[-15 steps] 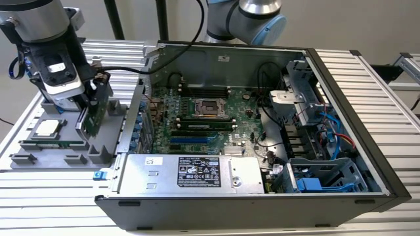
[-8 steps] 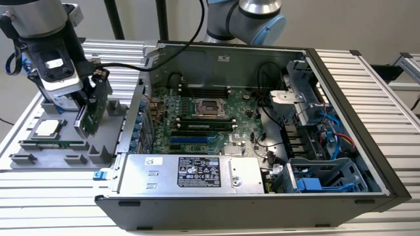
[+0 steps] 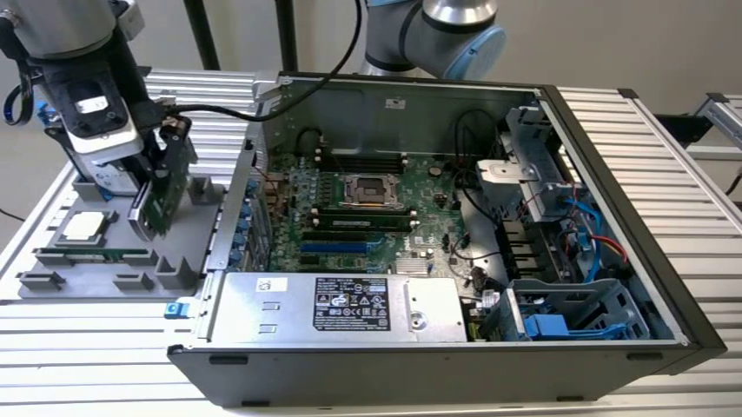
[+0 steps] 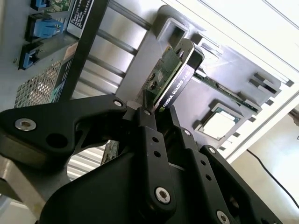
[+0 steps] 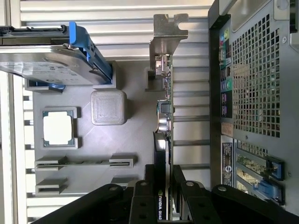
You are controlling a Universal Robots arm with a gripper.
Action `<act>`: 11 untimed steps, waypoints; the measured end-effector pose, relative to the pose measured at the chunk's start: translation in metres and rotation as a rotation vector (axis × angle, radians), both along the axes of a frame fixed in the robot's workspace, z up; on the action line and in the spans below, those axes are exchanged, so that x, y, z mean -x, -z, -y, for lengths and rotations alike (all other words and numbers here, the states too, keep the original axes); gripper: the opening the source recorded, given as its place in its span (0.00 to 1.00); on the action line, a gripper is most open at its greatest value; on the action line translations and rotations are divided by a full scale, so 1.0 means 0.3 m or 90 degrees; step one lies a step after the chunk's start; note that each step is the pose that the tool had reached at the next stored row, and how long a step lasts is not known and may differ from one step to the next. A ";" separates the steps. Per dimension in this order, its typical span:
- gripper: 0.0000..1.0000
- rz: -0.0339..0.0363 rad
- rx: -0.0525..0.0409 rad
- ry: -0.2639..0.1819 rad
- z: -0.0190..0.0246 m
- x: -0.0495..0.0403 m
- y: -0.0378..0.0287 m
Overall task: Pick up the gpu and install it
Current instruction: 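Pick up the gpu and move the gpu toward the slot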
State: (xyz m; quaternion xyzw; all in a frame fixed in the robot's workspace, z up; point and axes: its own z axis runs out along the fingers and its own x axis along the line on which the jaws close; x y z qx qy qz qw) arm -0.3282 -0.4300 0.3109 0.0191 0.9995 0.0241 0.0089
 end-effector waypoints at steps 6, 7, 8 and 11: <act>0.00 0.0000 0.0000 0.000 0.000 0.000 -0.015; 0.00 0.0000 0.0000 0.000 0.000 0.000 -0.017; 0.00 0.0000 0.0000 0.000 0.000 0.000 -0.020; 0.00 0.0000 0.0000 0.000 0.000 0.000 -0.029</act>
